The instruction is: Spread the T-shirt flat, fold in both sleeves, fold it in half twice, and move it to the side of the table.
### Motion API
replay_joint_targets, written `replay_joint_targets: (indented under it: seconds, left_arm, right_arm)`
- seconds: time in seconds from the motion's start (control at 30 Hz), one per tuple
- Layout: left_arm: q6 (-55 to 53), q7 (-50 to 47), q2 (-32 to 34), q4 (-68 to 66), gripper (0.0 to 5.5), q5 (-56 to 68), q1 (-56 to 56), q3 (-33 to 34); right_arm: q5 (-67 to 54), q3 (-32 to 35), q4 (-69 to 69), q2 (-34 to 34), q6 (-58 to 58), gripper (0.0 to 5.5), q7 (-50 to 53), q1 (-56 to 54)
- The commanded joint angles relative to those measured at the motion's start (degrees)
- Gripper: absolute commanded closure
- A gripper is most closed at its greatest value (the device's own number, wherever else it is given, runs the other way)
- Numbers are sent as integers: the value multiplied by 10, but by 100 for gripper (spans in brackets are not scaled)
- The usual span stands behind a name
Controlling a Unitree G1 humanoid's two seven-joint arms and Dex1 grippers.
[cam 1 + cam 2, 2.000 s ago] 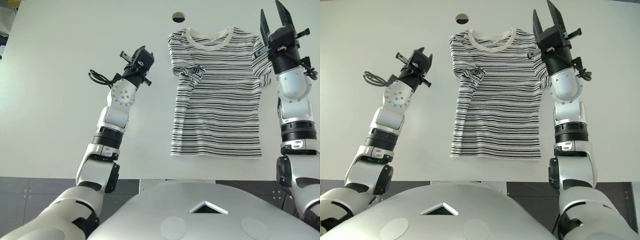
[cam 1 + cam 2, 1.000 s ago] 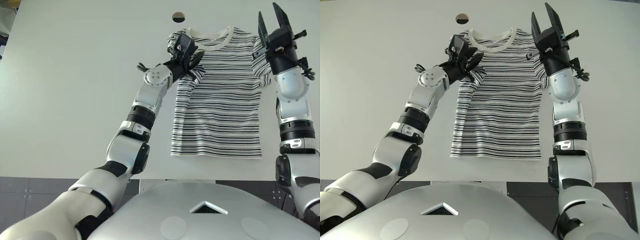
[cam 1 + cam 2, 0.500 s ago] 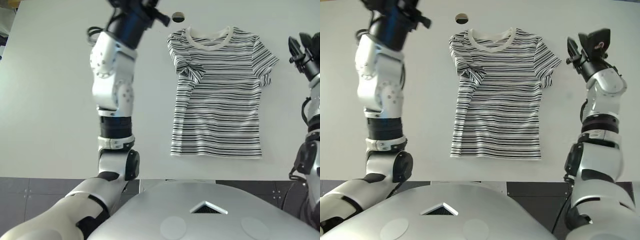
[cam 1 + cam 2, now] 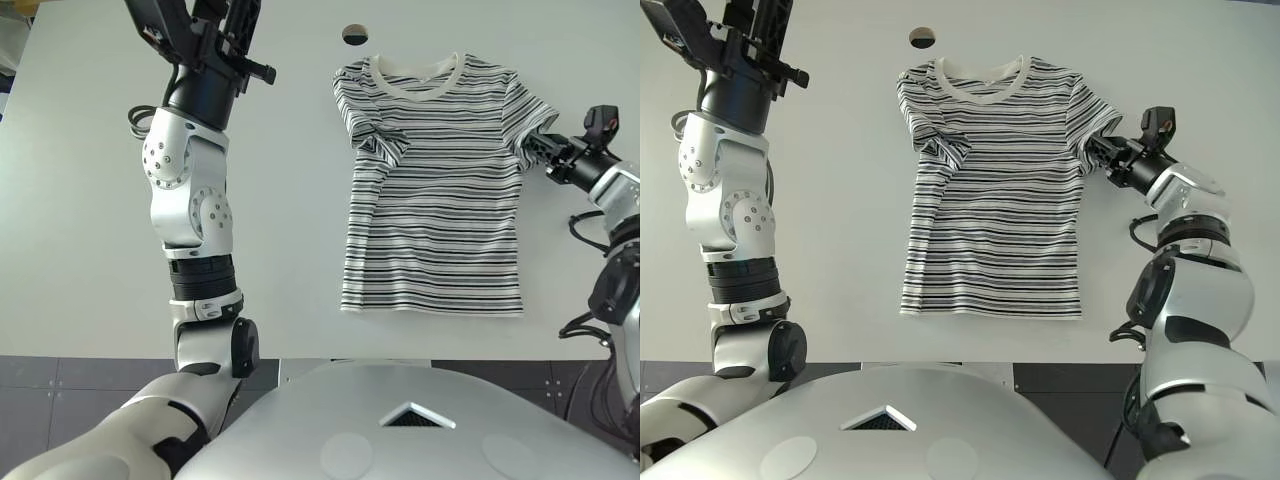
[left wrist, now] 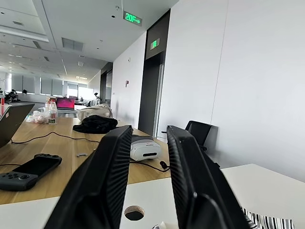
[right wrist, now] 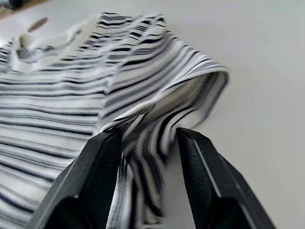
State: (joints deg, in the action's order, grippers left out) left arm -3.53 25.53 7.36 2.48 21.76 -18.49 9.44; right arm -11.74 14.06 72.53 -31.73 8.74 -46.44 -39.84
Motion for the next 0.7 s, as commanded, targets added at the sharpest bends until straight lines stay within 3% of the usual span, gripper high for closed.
replay_joint_targets:
  seconds: [0.03, 0.13, 0.43, 0.7]
  left_arm:
    - [-3, -4, 7, -7, 411, 9, 3, 6]
    - [-7, -5, 9, -10, 411, 14, 3, 11]
    - [-9, -5, 8, -17, 411, 19, 2, 9]
    - [-6, -3, 7, -22, 411, 19, -1, 6]
  right_arm:
    - [-3, 13, 16, 15, 13, 337, 30, -4]
    - [-4, 19, 17, 20, 13, 366, 37, -4]
    - [-2, 25, 14, 16, 13, 533, 32, -5]
    - [-7, 31, -1, -4, 11, 538, 14, -10]
